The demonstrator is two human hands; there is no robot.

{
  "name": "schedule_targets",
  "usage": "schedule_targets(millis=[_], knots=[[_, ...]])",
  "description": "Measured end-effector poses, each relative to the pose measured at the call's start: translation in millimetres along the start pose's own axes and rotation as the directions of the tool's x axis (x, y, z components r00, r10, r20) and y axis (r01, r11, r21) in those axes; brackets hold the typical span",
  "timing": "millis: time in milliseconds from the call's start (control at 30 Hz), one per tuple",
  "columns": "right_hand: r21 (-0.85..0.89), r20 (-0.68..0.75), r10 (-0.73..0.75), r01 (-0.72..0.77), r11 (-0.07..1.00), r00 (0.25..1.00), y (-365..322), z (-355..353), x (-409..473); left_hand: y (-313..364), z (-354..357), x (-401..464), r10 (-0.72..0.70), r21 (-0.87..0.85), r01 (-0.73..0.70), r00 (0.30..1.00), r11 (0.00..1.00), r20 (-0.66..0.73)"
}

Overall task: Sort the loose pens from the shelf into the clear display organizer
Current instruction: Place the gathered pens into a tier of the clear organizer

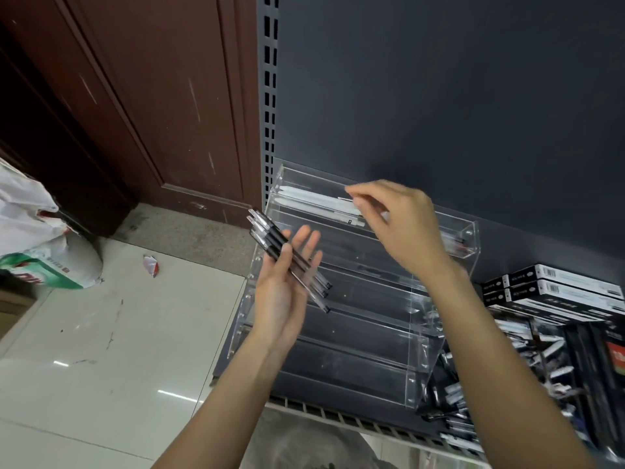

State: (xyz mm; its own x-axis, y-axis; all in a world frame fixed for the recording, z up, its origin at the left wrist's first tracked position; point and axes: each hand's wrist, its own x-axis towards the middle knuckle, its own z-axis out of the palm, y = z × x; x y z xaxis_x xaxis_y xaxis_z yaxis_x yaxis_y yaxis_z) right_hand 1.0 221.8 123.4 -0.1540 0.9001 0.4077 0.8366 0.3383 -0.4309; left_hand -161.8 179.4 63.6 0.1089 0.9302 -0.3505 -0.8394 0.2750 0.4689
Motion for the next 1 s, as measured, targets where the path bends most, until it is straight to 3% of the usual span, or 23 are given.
schedule_targets(millis=[67, 200, 333, 433, 500, 567, 600, 767, 1000], knots=[[0.152, -0.011, 0.096, -0.093, 0.984, 0.995, -17, -8, -32, -6, 9, -5, 0.000, 0.039, -0.002, 0.999, 0.999, 0.053], [0.178, 0.103, 0.258, -0.272, 0.946, 0.961, -28, -1, -83, -30, 25, -14, -0.138, 0.100, 0.125, 0.981, 0.987, 0.133], [0.368, 0.130, 0.443, -0.458, 0.809, 0.887, -18, -2, -101, -49, 29, -22, -0.227, 0.171, 0.199, 0.959, 0.965, 0.170], [0.425, 0.204, 0.491, -0.528, 0.735, 0.847, -8, -15, -108, -56, 31, -26, -0.244, 0.197, 0.207, 0.952, 0.958, 0.187], [0.292, 0.064, 0.466, -0.463, 0.837, 0.882, 8, -29, -109, -57, 31, -26, -0.198, 0.205, 0.164, 0.968, 0.965, 0.153], [0.004, -0.096, 0.328, -0.329, 0.944, 0.940, 28, -41, -104, -56, 29, -22, -0.134, 0.185, 0.115, 0.987, 0.976, 0.092], [-0.112, -0.109, 0.257, -0.269, 0.957, 0.960, 37, -44, -100, -53, 27, -20, -0.114, 0.170, 0.103, 0.992, 0.980, 0.060], [-0.328, 0.159, 0.145, -0.086, 0.941, 0.977, 58, -23, -83, -40, 15, -16, -0.116, 0.122, 0.117, 0.993, 0.986, -0.016], [-0.432, 0.426, 0.202, 0.002, 0.902, 0.882, 71, -27, -71, -37, 3, -16, -0.141, 0.105, 0.146, 0.989, 0.984, -0.053]])
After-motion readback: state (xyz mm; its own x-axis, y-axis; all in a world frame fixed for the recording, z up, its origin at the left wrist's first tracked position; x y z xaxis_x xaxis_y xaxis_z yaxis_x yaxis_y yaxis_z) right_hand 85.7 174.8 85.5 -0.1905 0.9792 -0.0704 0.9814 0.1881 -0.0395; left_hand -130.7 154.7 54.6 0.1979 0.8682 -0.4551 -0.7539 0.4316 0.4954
